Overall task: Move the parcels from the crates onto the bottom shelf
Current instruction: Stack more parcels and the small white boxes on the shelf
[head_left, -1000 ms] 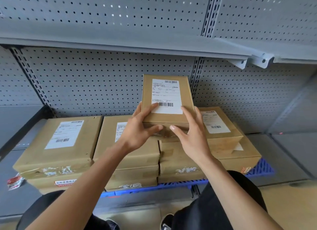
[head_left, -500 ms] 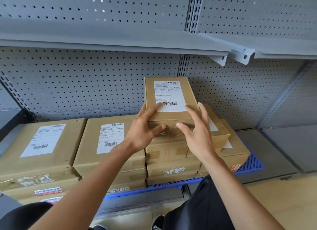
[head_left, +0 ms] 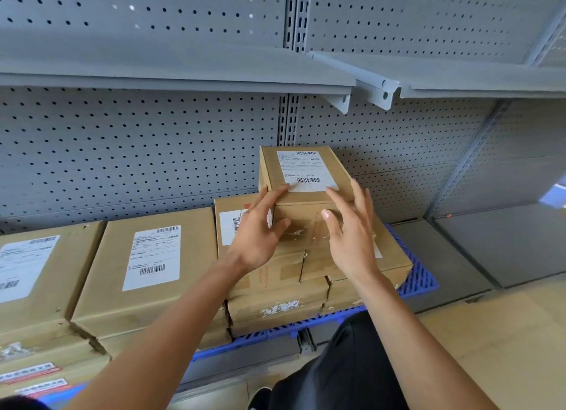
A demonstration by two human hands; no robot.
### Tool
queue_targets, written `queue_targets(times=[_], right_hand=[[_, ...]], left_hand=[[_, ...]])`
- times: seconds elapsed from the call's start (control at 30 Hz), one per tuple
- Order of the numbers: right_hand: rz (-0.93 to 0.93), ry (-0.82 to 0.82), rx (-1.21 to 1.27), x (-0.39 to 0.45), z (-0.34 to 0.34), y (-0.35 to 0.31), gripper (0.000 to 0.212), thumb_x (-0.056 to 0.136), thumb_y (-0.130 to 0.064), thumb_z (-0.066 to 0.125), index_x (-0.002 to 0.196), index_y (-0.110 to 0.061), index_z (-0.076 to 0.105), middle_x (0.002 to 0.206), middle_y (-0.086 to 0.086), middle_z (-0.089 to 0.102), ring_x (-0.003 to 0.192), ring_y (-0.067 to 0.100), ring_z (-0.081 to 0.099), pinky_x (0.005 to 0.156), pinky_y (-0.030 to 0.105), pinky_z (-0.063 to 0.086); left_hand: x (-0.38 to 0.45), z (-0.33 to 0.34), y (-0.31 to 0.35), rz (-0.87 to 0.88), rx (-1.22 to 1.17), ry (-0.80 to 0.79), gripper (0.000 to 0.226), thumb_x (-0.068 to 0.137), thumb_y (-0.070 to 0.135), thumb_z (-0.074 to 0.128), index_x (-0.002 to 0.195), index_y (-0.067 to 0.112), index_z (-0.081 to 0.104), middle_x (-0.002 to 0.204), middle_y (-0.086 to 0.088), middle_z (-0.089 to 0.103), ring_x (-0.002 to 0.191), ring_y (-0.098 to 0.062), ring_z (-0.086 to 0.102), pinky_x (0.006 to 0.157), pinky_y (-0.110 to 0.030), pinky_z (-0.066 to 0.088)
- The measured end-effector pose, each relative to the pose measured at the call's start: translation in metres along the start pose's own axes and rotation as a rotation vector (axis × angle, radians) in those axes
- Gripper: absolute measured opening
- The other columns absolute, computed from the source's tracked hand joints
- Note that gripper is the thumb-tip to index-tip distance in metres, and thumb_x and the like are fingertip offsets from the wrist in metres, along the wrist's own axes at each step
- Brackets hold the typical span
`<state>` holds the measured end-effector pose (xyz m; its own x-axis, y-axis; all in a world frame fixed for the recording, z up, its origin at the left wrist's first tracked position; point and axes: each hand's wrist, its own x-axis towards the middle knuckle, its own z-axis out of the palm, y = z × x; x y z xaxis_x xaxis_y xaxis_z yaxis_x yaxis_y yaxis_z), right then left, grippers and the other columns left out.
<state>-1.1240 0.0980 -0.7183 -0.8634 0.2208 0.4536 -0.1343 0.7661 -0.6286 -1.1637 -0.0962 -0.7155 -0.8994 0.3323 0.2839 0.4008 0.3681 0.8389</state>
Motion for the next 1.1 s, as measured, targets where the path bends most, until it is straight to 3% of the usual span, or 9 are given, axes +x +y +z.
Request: queue_targets(times=[0.07, 0.27, 0.33, 0.47, 0.53, 0.67, 0.77, 0.9, 1.1], right_hand=[[-0.004, 0.014, -0.01, 0.002, 0.0, 0.006, 0.041, 0.104, -0.025, 0.051, 0.145, -0.028, 0.05, 0.168, -0.001, 0.006, 0.154, 0.023, -0.007, 0.121, 0.04, 0.008], [-0.024, 0.067, -0.103, 0.01, 0.004, 0.024, 0.054, 0.103, -0.021, 0.054, 0.154, -0.029, 0.037, 0.168, 0.009, 0.0, 0.153, 0.031, -0.012, 0.122, 0.058, 0.011], [-0.042, 0.06, -0.106, 0.009, 0.004, 0.027, 0.059, 0.102, -0.02, 0.056, 0.156, -0.028, 0.033, 0.168, 0.008, -0.003, 0.153, 0.029, -0.016, 0.124, 0.05, 0.006], [-0.07, 0.058, -0.112, 0.008, 0.002, 0.03, 0.064, 0.1, -0.018, 0.06, 0.156, -0.027, 0.031, 0.168, 0.008, -0.004, 0.152, 0.027, -0.018, 0.117, 0.017, -0.012], [-0.075, 0.071, -0.108, 0.008, 0.001, 0.03, 0.064, 0.099, -0.018, 0.061, 0.156, -0.027, 0.032, 0.168, 0.008, -0.001, 0.153, 0.028, -0.017, 0.114, 0.01, -0.015], [-0.063, 0.087, -0.123, 0.007, 0.0, 0.028, 0.062, 0.098, -0.022, 0.062, 0.154, -0.026, 0.036, 0.168, 0.006, 0.003, 0.153, 0.027, -0.016, 0.118, 0.022, -0.007], [-0.065, 0.098, -0.14, 0.006, -0.001, 0.029, 0.06, 0.098, -0.025, 0.062, 0.153, -0.023, 0.038, 0.168, 0.007, 0.008, 0.153, 0.027, -0.015, 0.119, 0.022, -0.007], [-0.097, 0.127, -0.204, 0.007, -0.002, 0.032, 0.058, 0.097, -0.023, 0.063, 0.15, -0.015, 0.041, 0.161, 0.01, 0.024, 0.155, 0.026, 0.001, 0.124, 0.048, 0.017], [-0.185, 0.149, -0.257, 0.006, -0.001, 0.035, 0.052, 0.096, -0.016, 0.064, 0.145, -0.017, 0.047, 0.154, 0.011, 0.034, 0.152, 0.032, 0.014, 0.117, 0.056, 0.029]], left_hand=[[0.004, 0.004, 0.0, 0.01, -0.019, 0.002, 0.066, 0.098, 0.011, 0.061, 0.145, 0.052, 0.038, 0.155, 0.013, 0.042, 0.151, -0.021, 0.027, 0.119, -0.054, 0.03], [0.012, 0.02, 0.004, 0.027, -0.033, 0.009, 0.065, 0.1, 0.005, 0.057, 0.149, 0.045, 0.039, 0.153, 0.026, 0.041, 0.153, -0.007, 0.018, 0.124, -0.047, 0.025], [0.013, 0.024, 0.003, 0.029, -0.039, 0.008, 0.064, 0.101, 0.005, 0.055, 0.15, 0.044, 0.039, 0.153, 0.029, 0.04, 0.154, -0.006, 0.015, 0.125, -0.046, 0.022], [0.016, 0.027, 0.003, 0.03, -0.076, 0.009, 0.063, 0.102, 0.005, 0.054, 0.15, 0.044, 0.04, 0.153, 0.031, 0.039, 0.154, -0.004, 0.013, 0.126, -0.045, 0.019], [0.017, 0.028, 0.004, 0.029, -0.087, 0.0, 0.064, 0.102, 0.004, 0.054, 0.15, 0.044, 0.04, 0.152, 0.033, 0.039, 0.153, -0.002, 0.011, 0.126, -0.044, 0.018], [0.021, 0.03, 0.004, 0.047, -0.09, -0.007, 0.065, 0.101, 0.003, 0.055, 0.149, 0.046, 0.04, 0.151, 0.033, 0.04, 0.153, -0.004, 0.015, 0.126, -0.045, 0.021], [0.024, 0.034, 0.004, 0.056, -0.098, -0.015, 0.065, 0.101, 0.003, 0.055, 0.149, 0.044, 0.041, 0.152, 0.027, 0.041, 0.153, -0.008, 0.018, 0.124, -0.047, 0.024], [0.027, 0.04, 0.001, 0.067, -0.117, -0.018, 0.065, 0.099, 0.001, 0.056, 0.148, 0.041, 0.042, 0.151, 0.025, 0.044, 0.153, -0.012, 0.022, 0.123, -0.049, 0.026], [0.03, 0.044, 0.002, 0.086, -0.157, -0.015, 0.063, 0.097, -0.003, 0.057, 0.146, 0.036, 0.046, 0.149, 0.019, 0.048, 0.149, -0.01, 0.03, 0.124, -0.044, 0.026]])
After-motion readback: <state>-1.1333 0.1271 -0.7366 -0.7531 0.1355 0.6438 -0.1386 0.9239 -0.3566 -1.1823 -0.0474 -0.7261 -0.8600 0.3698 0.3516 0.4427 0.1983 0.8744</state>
